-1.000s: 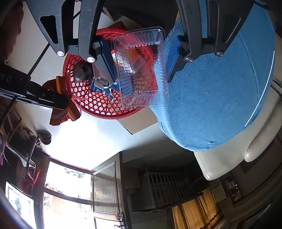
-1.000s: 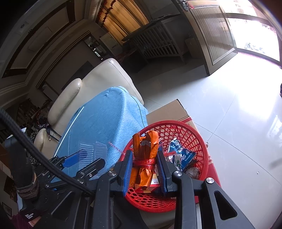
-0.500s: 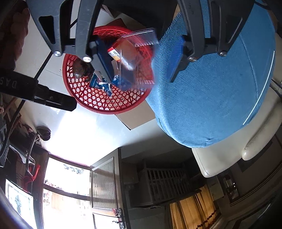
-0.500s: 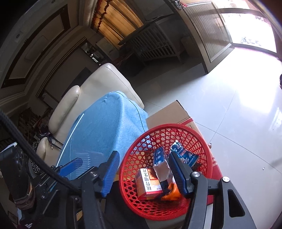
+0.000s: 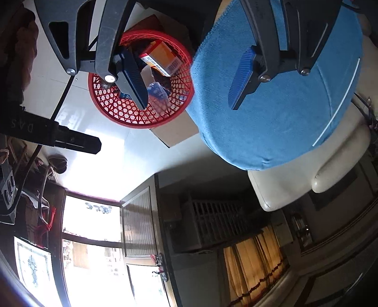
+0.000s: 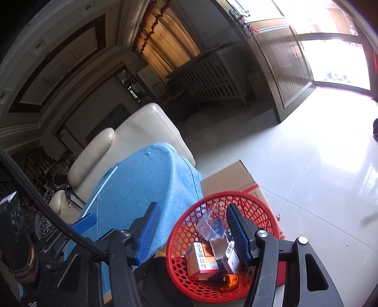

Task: Collect trash

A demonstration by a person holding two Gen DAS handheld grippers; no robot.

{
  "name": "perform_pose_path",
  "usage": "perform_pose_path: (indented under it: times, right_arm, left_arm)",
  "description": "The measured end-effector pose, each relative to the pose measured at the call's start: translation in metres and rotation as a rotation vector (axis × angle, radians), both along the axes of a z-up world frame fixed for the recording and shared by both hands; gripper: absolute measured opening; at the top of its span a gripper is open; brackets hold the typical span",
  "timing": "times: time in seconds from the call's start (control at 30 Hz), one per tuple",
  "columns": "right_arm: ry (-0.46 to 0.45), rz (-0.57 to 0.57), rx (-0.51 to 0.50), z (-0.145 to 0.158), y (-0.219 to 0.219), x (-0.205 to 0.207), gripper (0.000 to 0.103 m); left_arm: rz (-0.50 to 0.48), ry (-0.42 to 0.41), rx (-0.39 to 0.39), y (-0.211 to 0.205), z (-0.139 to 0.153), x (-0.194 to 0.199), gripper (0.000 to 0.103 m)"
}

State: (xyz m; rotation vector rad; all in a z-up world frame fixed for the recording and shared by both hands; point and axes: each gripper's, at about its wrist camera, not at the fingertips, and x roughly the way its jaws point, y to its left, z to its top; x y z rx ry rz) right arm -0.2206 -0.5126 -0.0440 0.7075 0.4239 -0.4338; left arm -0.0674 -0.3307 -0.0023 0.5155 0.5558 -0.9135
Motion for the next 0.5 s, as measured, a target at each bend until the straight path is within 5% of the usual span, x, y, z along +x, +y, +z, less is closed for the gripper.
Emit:
perform_pose_path:
  times: [0.13, 0.5]
  right_arm:
    - [-0.017, 0.000, -0.016, 0.011, 0.005, 0.002, 0.063]
    - [-0.040, 0.105, -0.130, 0.050, 0.061, 0.039, 0.063]
  left_arm:
    - [0.047, -0.035, -0.031, 0.019, 0.016, 0.005, 0.081]
    - [0.233, -0.066, -0.096, 0.096, 0.053, 0.033, 0.081]
